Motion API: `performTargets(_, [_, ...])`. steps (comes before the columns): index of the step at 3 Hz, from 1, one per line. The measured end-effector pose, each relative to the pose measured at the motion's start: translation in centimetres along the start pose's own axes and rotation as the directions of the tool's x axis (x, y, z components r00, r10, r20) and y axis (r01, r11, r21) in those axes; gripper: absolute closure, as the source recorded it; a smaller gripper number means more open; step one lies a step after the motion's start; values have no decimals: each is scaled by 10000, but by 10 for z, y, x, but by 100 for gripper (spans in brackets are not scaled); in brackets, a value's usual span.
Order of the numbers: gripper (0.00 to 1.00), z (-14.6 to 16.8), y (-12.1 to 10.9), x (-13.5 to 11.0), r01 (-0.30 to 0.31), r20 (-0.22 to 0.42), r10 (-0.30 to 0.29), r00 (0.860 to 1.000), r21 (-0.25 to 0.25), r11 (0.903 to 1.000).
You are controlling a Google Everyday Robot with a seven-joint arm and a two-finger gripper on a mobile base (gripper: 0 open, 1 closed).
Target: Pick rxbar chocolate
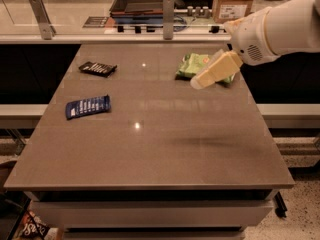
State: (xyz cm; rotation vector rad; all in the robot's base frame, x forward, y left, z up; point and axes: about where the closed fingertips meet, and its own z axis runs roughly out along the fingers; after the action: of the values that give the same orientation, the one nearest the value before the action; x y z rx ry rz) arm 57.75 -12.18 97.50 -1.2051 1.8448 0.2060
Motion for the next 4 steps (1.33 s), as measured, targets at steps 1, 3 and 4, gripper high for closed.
performTargets(1, [0, 31, -14, -24, -51, 1039, 41, 9946, 97, 9999])
performTargets(3, [0, 100, -23, -63, 150, 1980, -49, 9802, -494, 9987])
performTargets(4, [0, 136, -15, -74, 175, 2007, 36, 9796, -1036, 9945])
